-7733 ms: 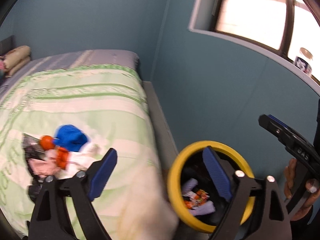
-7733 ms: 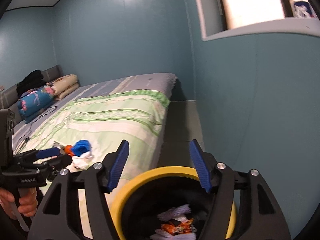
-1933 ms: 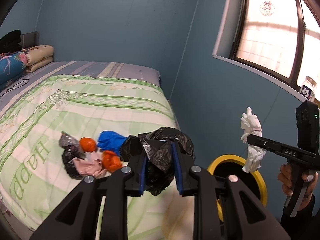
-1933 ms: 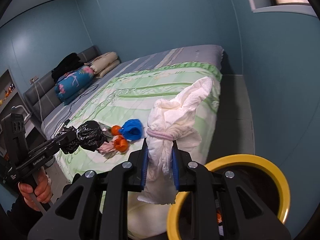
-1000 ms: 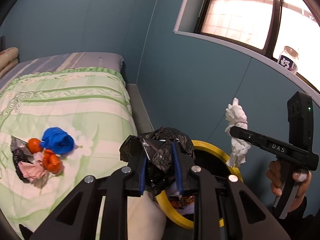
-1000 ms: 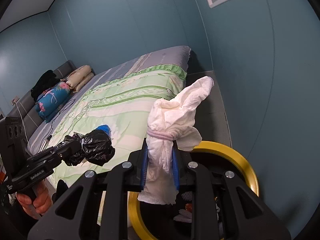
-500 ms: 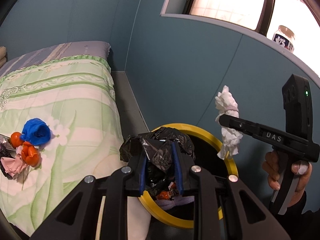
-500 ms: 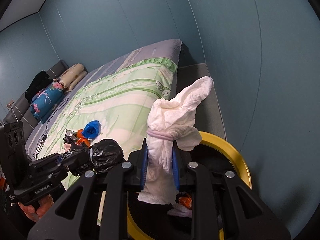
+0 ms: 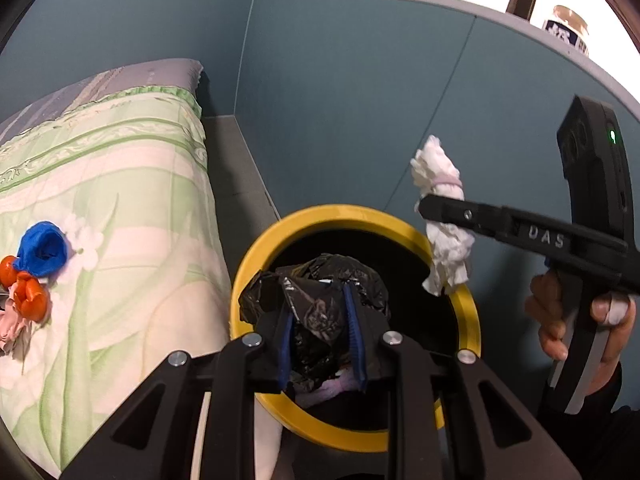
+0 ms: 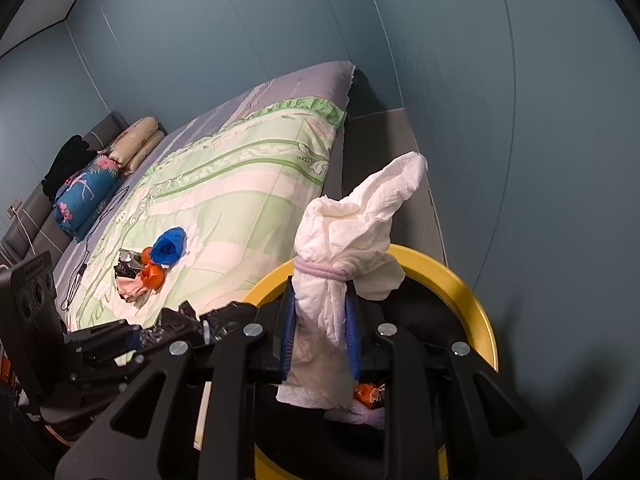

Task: Collect trash
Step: 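Carry both items over the yellow bin and open both grippers to drop them, then move both grippers back to the pile on the bed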

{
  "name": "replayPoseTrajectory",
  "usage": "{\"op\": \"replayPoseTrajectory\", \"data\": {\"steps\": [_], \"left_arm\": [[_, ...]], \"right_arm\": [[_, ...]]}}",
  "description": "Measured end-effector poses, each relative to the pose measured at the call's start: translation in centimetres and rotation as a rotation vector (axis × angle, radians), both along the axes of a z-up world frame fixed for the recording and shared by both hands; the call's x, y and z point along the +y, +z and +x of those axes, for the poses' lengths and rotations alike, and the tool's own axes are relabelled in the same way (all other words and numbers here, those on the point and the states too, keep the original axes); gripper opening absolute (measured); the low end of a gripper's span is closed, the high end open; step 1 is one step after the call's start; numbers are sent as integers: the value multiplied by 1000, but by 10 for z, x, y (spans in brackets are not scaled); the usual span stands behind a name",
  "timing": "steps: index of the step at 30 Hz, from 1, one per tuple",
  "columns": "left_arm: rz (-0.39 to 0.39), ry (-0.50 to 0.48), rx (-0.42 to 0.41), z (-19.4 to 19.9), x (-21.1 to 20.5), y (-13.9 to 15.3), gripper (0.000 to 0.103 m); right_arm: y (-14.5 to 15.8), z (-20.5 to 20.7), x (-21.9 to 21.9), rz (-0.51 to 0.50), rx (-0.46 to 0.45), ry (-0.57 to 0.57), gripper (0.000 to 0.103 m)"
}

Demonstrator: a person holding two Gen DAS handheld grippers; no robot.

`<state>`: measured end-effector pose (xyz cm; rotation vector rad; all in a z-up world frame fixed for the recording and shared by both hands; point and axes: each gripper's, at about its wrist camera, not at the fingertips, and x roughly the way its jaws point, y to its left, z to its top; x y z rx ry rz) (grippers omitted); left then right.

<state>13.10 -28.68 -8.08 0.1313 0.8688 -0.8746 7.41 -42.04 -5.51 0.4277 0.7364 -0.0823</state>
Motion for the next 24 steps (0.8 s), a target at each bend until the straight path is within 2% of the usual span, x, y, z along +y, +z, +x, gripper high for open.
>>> {"op": "replayPoseTrajectory", "data": {"steps": [7, 10, 12, 15, 17, 18, 21, 24], "left_arm": [[6, -31, 5, -5, -5, -4, 22], [2, -37, 4, -6, -4, -4, 24], [-2, -36, 5, -9, -3, -4, 27], [-14, -27, -1, -11, 0, -3, 47], [-31, -18, -8, -15, 4, 0, 65], [-40, -17, -10, -16, 6, 1, 66], [-47, -6, -17, -16, 10, 6, 69], [-60, 26, -24, -13, 18, 12, 77]], "right_arm": [[-5, 0, -3, 12, 11, -2, 21], [-5, -2, -8, 20, 8, -18, 28], [-5, -3, -12, 32, 3, -29, 37], [-3, -6, -16, 42, -6, -46, 40], [-2, -8, -18, 44, -11, -54, 42], [-1, -9, -20, 47, -17, -58, 46], [4, -13, -24, 56, -46, -77, 47], [10, -17, -24, 57, -78, -79, 52]]}}
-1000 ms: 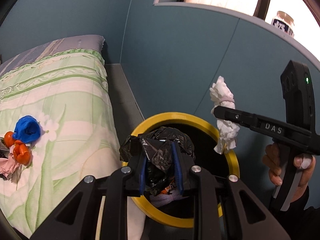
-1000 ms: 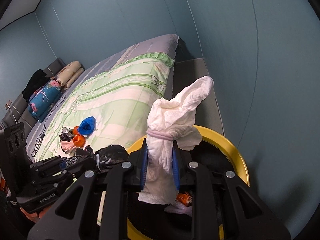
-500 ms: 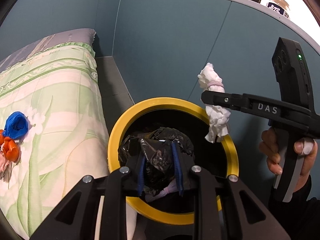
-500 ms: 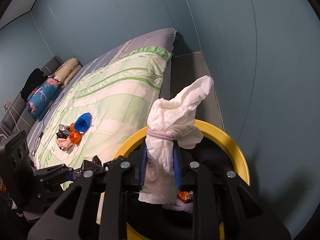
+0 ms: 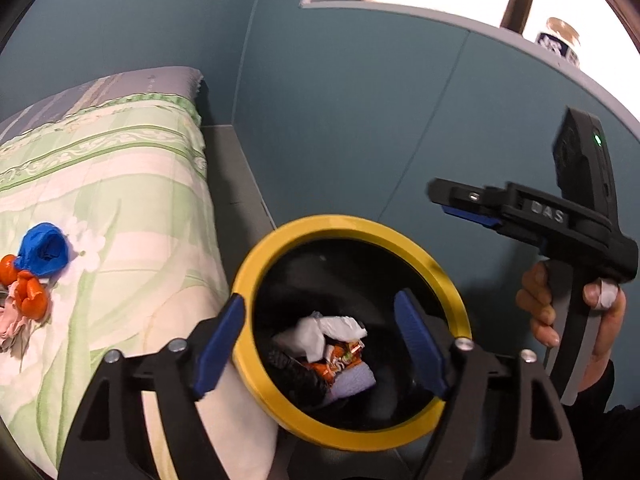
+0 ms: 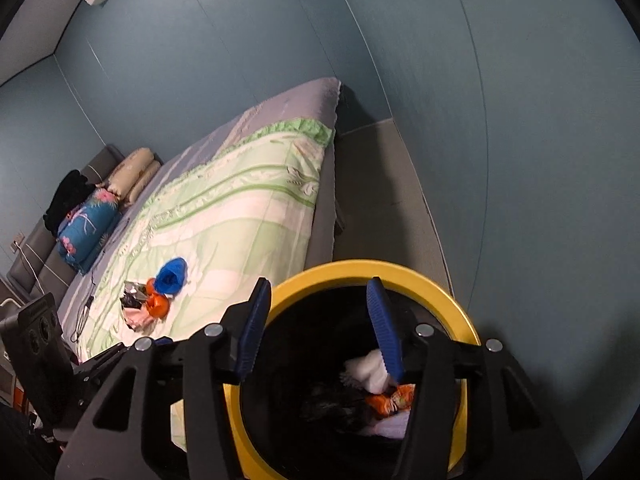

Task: Collect trash
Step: 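Move both grippers back to the pile on the bed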

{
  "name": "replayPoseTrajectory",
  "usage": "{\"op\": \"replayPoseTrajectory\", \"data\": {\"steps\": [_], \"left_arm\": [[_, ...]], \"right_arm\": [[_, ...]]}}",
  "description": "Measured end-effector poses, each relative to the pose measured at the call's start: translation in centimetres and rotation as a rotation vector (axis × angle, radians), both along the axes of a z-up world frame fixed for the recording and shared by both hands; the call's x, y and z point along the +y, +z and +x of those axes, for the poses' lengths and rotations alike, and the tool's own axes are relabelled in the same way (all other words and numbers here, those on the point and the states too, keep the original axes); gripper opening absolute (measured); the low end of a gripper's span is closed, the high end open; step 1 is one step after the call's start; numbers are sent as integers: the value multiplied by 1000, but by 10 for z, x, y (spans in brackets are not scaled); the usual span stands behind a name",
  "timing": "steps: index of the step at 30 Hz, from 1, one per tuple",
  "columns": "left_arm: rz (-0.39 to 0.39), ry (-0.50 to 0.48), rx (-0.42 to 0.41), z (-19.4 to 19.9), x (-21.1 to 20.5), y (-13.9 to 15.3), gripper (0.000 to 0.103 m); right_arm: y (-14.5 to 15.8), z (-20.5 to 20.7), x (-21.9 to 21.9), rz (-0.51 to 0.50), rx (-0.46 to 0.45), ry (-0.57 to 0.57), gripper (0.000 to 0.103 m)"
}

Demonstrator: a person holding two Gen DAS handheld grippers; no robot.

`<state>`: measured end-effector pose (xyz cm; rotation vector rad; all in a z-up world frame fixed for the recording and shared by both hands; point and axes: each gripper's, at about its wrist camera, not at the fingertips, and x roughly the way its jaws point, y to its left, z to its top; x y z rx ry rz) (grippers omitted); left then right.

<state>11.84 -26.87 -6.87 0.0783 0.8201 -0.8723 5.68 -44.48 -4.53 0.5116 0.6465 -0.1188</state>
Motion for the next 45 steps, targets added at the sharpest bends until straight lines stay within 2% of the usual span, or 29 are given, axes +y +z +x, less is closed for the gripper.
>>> {"op": "replayPoseTrajectory", "data": {"steps": [7, 11, 25, 27, 34, 40, 45], "left_arm": [[-28, 116, -41, 17, 29, 18, 89], [-26, 185, -78, 26, 51, 27, 92], [6, 396, -140, 69, 138, 39, 95], [9, 426, -144, 77, 151, 37, 95], [13, 533, -117, 103, 205, 24, 95], [49, 589, -88, 119, 240, -4, 95], [45, 632, -39, 130, 267, -25, 95]], "right_arm": [[18, -8, 9, -35, -88, 28, 61], [27, -7, 16, -60, -120, 46, 65], [50, 40, 87, -121, -168, 213, 76], [50, 50, 98, -118, -170, 236, 79], [41, 97, 134, -120, -129, 320, 79], [25, 147, 173, -146, -72, 399, 79], [5, 188, 209, -192, -21, 465, 79]]}}
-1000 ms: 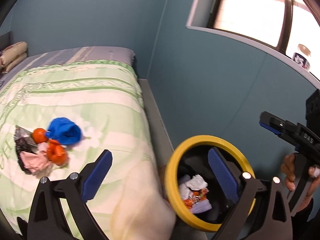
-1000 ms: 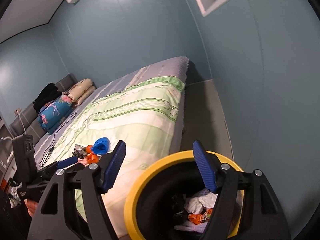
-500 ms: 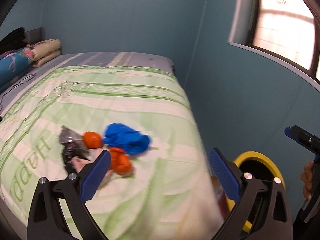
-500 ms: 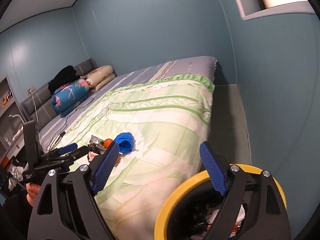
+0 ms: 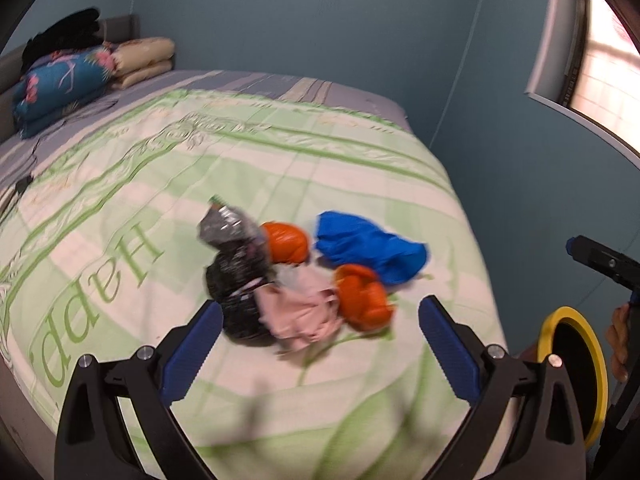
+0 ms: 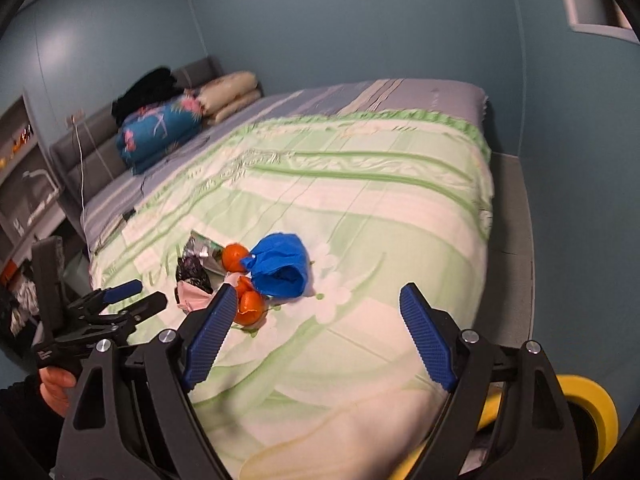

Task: Collect trash
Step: 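Move both grippers back to the pile on the bed, then grasp the foil snack wrapper with the left gripper while the right gripper grasps the blue bag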

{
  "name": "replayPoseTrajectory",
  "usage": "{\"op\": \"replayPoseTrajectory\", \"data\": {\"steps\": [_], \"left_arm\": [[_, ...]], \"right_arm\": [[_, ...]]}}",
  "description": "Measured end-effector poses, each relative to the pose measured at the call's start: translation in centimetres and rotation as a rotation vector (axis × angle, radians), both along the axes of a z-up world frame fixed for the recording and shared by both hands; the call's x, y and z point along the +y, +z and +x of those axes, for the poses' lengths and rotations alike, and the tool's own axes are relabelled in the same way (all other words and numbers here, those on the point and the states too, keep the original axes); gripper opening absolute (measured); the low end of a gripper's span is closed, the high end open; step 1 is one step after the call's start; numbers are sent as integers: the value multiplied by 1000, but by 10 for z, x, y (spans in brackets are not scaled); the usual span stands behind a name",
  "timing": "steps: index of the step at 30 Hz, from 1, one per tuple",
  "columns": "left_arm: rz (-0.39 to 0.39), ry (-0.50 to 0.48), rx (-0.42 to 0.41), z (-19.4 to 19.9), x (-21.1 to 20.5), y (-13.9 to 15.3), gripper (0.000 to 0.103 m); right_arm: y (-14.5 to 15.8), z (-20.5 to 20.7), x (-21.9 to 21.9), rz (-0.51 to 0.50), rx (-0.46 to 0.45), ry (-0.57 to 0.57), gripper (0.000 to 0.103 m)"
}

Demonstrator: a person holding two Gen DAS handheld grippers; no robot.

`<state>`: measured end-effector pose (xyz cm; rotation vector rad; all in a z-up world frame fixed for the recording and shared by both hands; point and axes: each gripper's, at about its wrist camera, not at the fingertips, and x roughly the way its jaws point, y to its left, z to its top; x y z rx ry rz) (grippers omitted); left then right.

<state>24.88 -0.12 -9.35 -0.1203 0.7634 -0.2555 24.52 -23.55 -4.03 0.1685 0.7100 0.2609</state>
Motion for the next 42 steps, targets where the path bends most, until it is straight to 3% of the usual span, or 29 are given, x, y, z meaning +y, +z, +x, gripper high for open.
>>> {"op": "replayPoseTrajectory", "data": {"steps": [10, 24, 30, 37, 42], "left_arm": [[-42, 107, 40, 32, 53, -17, 95], [-101, 150, 81, 100, 64, -21, 95], [-74, 149, 105, 125, 58, -31, 94], [-120, 152, 163, 142, 60, -47, 78], [-136, 144, 207, 150, 60, -61, 55]], "right_arm": [[-32, 57, 45, -65, 50, 68, 79], [-55, 106, 92, -176, 61, 145, 79], [-68, 123, 104, -225, 87, 162, 79], [-84, 140, 110, -245, 125, 158, 79], [-95, 148, 114, -255, 157, 163, 78]]}}
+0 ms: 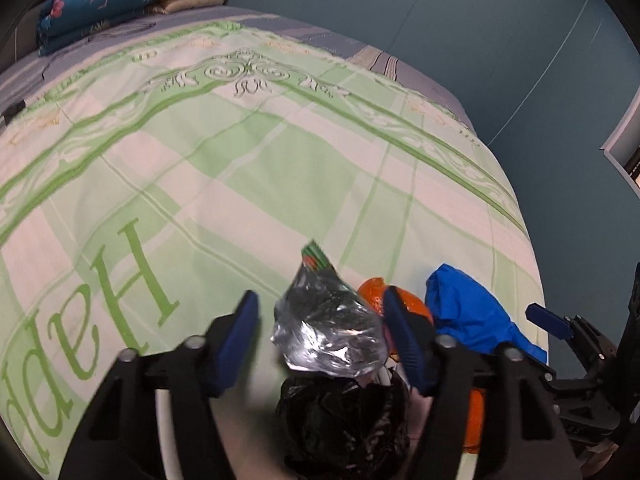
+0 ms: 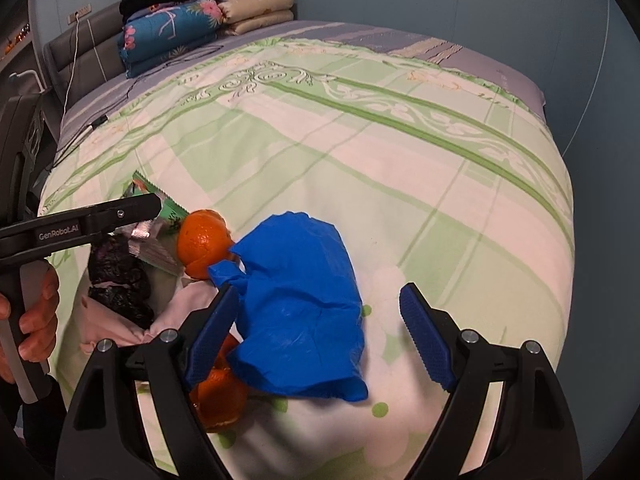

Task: Collect trash
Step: 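Grasp the foil snack wrapper with the left gripper while the right gripper grasps the blue bag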

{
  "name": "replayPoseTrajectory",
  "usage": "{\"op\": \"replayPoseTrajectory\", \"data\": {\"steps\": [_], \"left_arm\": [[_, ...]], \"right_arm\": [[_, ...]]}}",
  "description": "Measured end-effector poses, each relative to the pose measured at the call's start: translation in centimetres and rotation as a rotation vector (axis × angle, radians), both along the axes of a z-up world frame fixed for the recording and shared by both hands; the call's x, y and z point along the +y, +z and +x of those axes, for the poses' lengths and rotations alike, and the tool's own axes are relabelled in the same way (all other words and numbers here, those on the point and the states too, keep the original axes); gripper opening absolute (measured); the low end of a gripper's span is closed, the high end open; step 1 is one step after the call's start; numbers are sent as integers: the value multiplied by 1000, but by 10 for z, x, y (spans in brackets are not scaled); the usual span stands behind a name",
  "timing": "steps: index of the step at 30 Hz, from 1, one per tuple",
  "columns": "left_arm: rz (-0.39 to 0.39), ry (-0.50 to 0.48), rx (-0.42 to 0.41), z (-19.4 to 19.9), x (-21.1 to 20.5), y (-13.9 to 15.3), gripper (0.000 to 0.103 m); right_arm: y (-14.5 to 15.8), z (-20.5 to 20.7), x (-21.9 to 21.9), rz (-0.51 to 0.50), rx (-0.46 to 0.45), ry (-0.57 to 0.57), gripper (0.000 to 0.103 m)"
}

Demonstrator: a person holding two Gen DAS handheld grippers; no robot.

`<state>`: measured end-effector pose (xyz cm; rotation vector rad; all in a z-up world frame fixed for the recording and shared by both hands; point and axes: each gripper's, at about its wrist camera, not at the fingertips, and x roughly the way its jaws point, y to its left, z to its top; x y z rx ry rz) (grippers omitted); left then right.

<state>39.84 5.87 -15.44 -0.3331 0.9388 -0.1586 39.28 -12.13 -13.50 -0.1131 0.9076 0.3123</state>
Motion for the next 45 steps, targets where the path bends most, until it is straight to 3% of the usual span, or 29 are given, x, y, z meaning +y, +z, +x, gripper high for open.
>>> {"op": "replayPoseTrajectory", "data": {"steps": [3, 7, 8, 10, 12, 16, 34, 45], "left_arm": [[-33, -4, 7, 2, 3, -1, 42], [-25, -10, -2, 1, 2, 0, 22], [-27, -12, -3, 1, 2, 0, 17], [-39, -10, -4, -1, 5, 0, 15], [-47, -5, -4, -2, 8, 1, 14], [-56, 3, -11, -5, 13, 3, 14], [-39, 62, -45, -43, 49, 24, 13], [-21, 110, -114, -82, 72, 60, 13]], "right_arm": [[-3, 4, 2, 8, 18, -1, 75], [-9, 5, 7, -14, 31, 5, 60], [-10, 4, 8, -17, 35, 5, 52], [-11, 4, 10, -14, 45, 11, 43], [-13, 4, 12, -16, 51, 16, 27], [-8, -1, 14, -24, 22, 12, 11], [15, -59, 21, 12, 14, 59, 8], [40, -110, 27, 35, -19, 101, 8]]}}
